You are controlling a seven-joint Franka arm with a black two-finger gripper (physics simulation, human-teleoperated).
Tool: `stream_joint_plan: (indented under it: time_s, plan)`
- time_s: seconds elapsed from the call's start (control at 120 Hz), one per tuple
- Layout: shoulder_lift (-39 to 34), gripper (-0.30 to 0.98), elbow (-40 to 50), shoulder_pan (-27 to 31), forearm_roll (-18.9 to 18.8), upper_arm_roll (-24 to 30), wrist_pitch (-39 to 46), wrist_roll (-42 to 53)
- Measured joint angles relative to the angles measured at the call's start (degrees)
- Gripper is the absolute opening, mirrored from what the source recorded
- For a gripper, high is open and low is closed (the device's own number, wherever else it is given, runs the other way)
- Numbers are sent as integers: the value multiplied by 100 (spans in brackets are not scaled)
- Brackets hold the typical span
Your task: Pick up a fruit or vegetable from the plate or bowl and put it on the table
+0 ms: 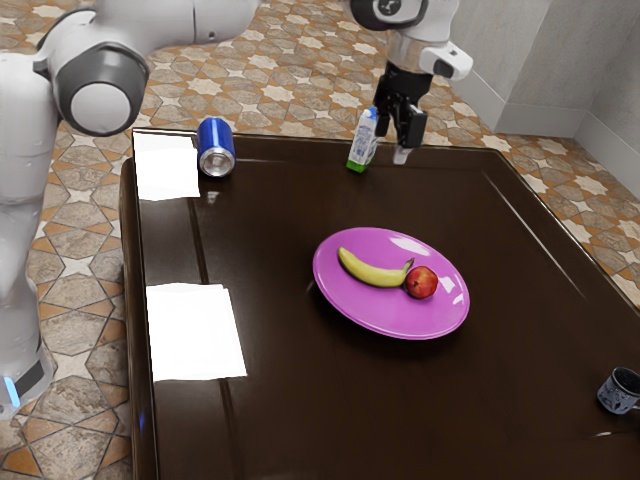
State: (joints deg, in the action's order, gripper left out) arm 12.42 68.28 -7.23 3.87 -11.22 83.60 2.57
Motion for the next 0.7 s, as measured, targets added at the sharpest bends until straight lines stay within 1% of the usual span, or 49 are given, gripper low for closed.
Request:
stream_joint_plan:
  time_s: [0.217,0.267,0.367,0.467,0.567,0.7]
  plan:
    - [-65,68,-9,-15,33,22,-29,-13]
    - [-67,68,25,-48,43,139,-100,23]
    - [-14,68,54,-95,68,554,-163,145]
    - [219,68,166,-118,81,737,-16,266]
    - [357,68,417,-80,69,733,235,436]
    - [532,68,581,-40,-65,724,608,867]
